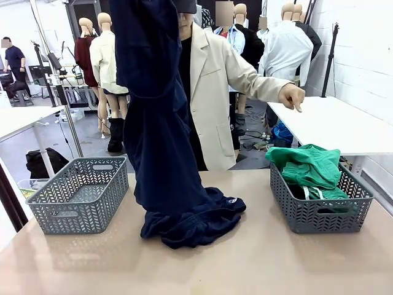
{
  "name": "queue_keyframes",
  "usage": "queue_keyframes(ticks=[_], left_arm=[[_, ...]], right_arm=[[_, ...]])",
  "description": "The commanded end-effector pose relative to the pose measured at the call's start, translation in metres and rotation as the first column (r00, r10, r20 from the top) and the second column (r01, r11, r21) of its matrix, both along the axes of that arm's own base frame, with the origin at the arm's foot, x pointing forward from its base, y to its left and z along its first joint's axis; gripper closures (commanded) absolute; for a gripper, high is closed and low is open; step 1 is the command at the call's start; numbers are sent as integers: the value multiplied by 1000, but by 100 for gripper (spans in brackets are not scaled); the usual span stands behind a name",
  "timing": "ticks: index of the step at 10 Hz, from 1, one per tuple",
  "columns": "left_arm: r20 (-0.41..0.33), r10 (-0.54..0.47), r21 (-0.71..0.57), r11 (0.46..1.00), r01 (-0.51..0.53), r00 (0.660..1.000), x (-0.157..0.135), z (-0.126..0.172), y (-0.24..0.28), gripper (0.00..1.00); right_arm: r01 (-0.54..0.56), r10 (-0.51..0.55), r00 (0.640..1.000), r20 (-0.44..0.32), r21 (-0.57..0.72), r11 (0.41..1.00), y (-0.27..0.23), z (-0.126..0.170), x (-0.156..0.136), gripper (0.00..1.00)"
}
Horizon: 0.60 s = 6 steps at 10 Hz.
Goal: Sort the tops and bottoms.
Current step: Sort the clothes according to human instructions.
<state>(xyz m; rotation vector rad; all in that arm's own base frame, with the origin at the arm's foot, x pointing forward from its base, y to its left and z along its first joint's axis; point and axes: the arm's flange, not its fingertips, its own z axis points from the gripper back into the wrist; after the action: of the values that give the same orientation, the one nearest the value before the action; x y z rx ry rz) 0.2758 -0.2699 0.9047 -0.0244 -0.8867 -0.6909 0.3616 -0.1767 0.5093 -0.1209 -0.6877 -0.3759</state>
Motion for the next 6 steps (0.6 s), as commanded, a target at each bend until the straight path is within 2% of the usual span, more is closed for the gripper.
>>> queue_keyframes(ticks=[1, 3, 4, 6], left_arm=[[0, 0, 0, 1000, 0, 1000, 0, 0, 0, 100], [80, -136, 48, 990, 133, 987, 44, 39, -53, 100], [94, -173, 24, 985, 171, 980, 58, 58, -76, 100], [198, -265, -53, 959, 280, 944, 89, 98, -130, 100]], right_arm=[[12, -12, 1000, 1, 11, 1000, 1, -2, 0, 0], [12, -12, 1000, 1, 11, 1000, 1, -2, 0, 0], [12, -12, 1000, 1, 11, 1000, 1, -2, 0, 0], [12, -12, 1000, 1, 11, 1000, 1, -2, 0, 0]])
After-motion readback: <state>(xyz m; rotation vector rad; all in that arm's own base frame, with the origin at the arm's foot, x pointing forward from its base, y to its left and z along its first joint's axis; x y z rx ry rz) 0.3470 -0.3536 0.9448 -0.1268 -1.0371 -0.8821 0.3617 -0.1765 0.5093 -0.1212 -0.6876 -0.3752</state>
